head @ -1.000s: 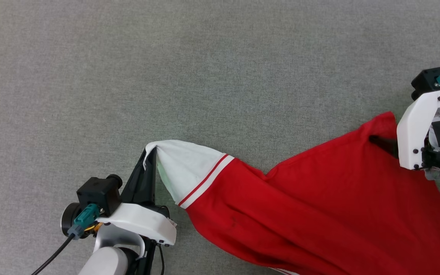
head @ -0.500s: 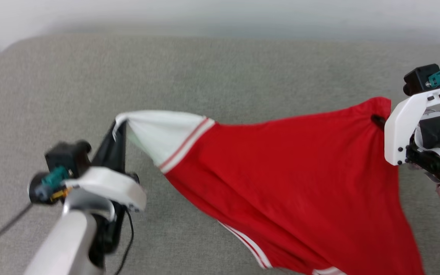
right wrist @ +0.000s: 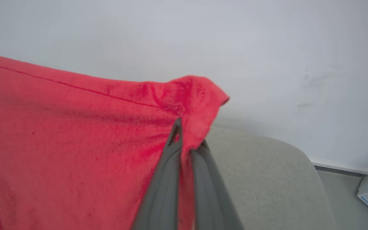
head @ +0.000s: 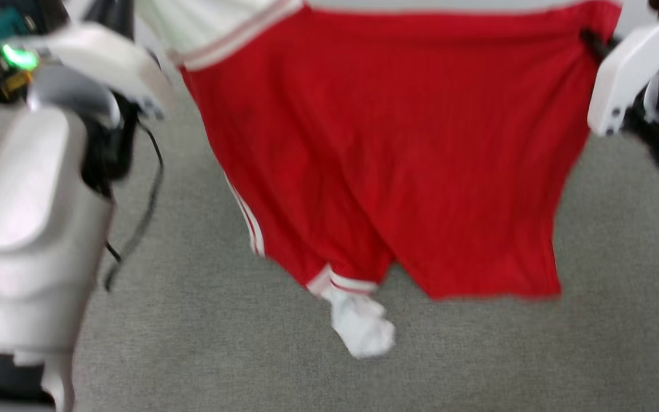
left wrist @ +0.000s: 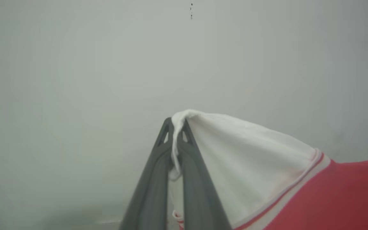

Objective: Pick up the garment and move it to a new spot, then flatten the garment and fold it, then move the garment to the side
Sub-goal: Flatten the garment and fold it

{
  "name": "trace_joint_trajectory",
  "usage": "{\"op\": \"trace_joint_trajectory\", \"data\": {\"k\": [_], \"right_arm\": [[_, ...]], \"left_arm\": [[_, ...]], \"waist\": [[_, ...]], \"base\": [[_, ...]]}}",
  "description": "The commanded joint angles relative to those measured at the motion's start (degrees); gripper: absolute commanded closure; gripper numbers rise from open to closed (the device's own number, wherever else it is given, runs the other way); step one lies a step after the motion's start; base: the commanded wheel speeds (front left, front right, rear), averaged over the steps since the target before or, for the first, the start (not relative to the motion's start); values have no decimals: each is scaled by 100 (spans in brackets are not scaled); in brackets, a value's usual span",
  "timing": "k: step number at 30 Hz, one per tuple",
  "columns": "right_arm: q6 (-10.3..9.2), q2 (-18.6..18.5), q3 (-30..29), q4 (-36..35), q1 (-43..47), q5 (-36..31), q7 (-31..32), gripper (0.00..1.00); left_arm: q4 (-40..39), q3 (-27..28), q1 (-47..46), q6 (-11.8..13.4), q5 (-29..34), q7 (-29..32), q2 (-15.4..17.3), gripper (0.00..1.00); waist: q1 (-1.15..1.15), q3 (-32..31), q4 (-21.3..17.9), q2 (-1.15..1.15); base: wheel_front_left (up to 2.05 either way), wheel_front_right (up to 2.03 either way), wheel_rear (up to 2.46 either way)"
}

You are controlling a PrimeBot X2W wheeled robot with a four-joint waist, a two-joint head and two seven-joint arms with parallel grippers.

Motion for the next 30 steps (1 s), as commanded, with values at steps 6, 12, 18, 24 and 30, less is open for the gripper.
{"op": "trace_joint_trajectory", "data": {"k": [6, 12, 18, 24, 30], "right_arm": [[-4, 40, -239, 120, -1342, -396, -651, 100], [-4, 34, -284, 215, -2239, -637, -1054, 100], [-4, 43, -201, 308, -3064, -687, -1389, 100], [-4, 108, 89, 626, -3348, -554, -1684, 100], [-4, 188, 393, 1156, -3288, -253, -1889, 100]], "left_arm": [[646, -14, -1821, -126, 322, -162, 87, 100], [1056, -86, -3018, -216, 548, -329, 86, 100], [1497, -195, -4057, -286, 708, -447, -3, 100], [2043, -247, -4375, -387, 643, -645, -185, 100], [2702, -208, -4132, -524, 464, -934, -367, 100]], "waist": [[0, 874, -204, 0], [0, 1395, -257, 0], [0, 2042, -244, 0], [0, 2537, -183, 0], [0, 2821, -96, 0]], "base": [[0, 0, 0], [0, 0, 0], [0, 0, 0], [0, 0, 0], [0, 0, 0]]}}
